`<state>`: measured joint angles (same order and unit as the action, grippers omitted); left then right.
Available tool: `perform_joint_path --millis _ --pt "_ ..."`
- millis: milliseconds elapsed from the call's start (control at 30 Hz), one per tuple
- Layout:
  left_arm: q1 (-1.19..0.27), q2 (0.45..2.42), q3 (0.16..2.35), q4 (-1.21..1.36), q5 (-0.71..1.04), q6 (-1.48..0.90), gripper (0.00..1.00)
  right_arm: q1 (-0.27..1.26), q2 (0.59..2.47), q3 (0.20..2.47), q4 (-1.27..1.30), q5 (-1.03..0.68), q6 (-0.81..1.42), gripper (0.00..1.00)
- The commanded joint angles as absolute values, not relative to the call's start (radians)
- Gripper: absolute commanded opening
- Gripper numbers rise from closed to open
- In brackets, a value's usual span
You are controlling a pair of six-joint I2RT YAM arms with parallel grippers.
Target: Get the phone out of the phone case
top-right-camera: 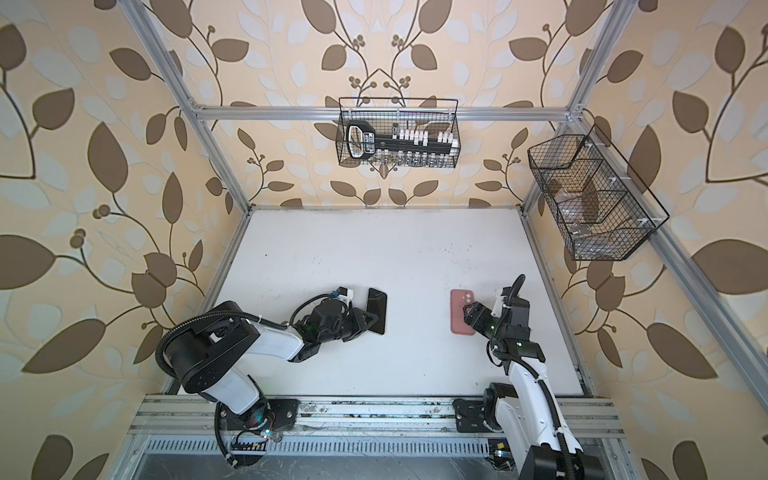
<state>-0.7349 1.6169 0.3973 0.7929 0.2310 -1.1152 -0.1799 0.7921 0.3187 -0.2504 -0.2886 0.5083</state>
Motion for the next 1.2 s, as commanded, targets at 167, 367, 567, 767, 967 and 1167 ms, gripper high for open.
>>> perform_joint_path --millis 167,367,567,767,967,1167 --pt "-0.750 1.642 0.393 0.890 0.215 -1.117 0.27 -0.190 0.781 0.298 -0.245 -0.307 0.499 0.81" --pt "-0.753 1.660 0.386 0.914 0.218 -1.123 0.30 -0.194 0.780 0.295 -0.245 -0.310 0.499 0.81" --pt "-0.755 1.666 0.386 0.910 0.215 -1.123 0.33 -0.195 0.776 0.296 -0.247 -0.311 0.495 0.81" --pt "-0.755 1.664 0.389 0.889 0.211 -1.118 0.36 -0.196 0.776 0.295 -0.247 -0.314 0.497 0.81" --pt "-0.755 1.660 0.390 0.854 0.192 -1.123 0.41 -0.198 0.779 0.295 -0.244 -0.314 0.495 0.81" --pt "-0.755 1.665 0.388 0.843 0.182 -1.133 0.45 -0.201 0.781 0.296 -0.242 -0.318 0.492 0.81"
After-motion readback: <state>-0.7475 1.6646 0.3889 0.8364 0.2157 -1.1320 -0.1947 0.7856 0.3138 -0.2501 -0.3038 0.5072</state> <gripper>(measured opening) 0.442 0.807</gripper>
